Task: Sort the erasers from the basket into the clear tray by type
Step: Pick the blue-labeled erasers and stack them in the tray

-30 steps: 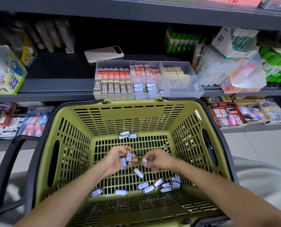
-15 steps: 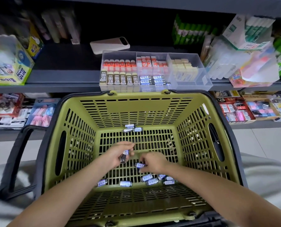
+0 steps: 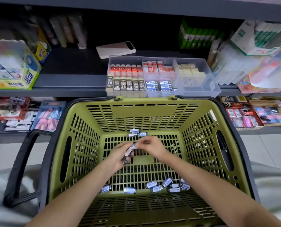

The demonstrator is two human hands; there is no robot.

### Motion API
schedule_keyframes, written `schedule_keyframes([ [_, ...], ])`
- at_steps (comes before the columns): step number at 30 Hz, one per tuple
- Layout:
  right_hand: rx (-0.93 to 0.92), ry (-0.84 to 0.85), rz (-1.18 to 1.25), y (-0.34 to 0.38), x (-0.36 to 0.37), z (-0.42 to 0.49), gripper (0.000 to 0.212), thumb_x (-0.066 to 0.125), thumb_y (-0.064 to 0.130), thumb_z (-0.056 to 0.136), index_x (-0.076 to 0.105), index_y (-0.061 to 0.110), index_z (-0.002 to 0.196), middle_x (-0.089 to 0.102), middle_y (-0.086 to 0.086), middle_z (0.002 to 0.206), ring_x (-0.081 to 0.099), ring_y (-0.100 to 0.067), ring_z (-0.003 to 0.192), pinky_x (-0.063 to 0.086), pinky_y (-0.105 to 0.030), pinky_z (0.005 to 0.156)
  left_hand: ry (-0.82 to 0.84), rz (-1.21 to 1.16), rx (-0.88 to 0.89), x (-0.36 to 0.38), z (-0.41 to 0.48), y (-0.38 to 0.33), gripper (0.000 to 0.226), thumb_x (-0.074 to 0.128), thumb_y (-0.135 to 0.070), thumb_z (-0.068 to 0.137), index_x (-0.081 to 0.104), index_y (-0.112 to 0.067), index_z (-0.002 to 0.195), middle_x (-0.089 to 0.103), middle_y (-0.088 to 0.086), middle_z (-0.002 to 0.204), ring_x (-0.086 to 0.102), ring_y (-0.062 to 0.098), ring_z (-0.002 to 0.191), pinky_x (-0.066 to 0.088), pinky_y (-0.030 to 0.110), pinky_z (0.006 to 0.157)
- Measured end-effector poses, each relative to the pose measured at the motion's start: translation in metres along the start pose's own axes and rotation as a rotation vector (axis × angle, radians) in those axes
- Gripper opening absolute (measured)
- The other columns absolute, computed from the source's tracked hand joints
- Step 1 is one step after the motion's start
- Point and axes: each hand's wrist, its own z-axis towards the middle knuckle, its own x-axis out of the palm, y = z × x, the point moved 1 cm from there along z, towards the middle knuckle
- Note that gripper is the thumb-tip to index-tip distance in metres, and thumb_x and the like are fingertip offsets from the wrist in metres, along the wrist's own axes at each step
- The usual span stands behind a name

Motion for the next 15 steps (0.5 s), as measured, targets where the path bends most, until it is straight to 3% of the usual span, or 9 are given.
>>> schedule_keyframes([
  [2, -0.008, -0.199, -0.243, -0.005, -0.006, 0.016, 0.025, 0.066, 0.027, 0.086, 0.067, 0.012, 0.106, 0.068, -0.001, 0.102, 0.060, -0.010, 0.087, 0.051, -0.027, 0.084, -0.012, -0.091, -0.025, -0.005, 0.003, -0.005, 0.016, 0.058, -0.015, 0.093, 0.057, -0.002, 0.101, 0.058, 0.014, 0.074, 0.051, 0.011, 0.036, 0.032, 0.016, 0.028],
  [5, -0.052, -0.345, -0.520, -0.012, -0.002, 0.030, 0.026, 0.058, 0.028, 0.091, 0.064, 0.012, 0.112, 0.061, -0.001, 0.111, 0.057, -0.016, 0.099, 0.046, -0.026, 0.081, -0.011, -0.195, -0.059, -0.012, 0.006, -0.012, 0.014, 0.053, -0.015, 0.096, 0.055, -0.002, 0.102, 0.054, 0.012, 0.072, 0.050, 0.011, 0.036, 0.030, 0.015, 0.026],
  [9, -0.113, -0.381, -0.838, -0.024, 0.004, 0.034, 0.022, 0.054, 0.022, 0.092, 0.062, 0.013, 0.111, 0.056, -0.002, 0.111, 0.055, -0.018, 0.095, 0.045, -0.027, 0.070, -0.031, -0.256, -0.050, -0.020, 0.009, -0.020, 0.017, 0.044, -0.009, 0.099, 0.060, -0.008, 0.104, 0.055, 0.014, 0.076, 0.053, 0.015, 0.044, 0.031, 0.014, 0.029],
  [12, -0.109, -0.361, -0.848, -0.031, 0.001, 0.035, 0.024, 0.058, 0.031, 0.090, 0.064, 0.016, 0.108, 0.054, 0.000, 0.109, 0.052, -0.015, 0.095, 0.044, -0.025, 0.073, -0.042, -0.244, -0.051, -0.022, 0.011, -0.022, 0.020, 0.042, -0.006, 0.098, 0.062, -0.006, 0.096, 0.055, 0.013, 0.072, 0.053, 0.015, 0.038, 0.029, 0.014, 0.031],
  [15, -0.198, -0.380, -0.611, -0.034, -0.004, 0.029, 0.020, 0.061, 0.032, 0.088, 0.061, 0.015, 0.098, 0.057, 0.002, 0.099, 0.051, -0.012, 0.092, 0.047, -0.029, 0.082, -0.027, -0.313, -0.106, -0.024, 0.016, -0.020, 0.013, 0.055, -0.014, 0.087, 0.056, -0.001, 0.087, 0.054, 0.012, 0.068, 0.050, 0.018, 0.044, 0.031, 0.016, 0.030],
])
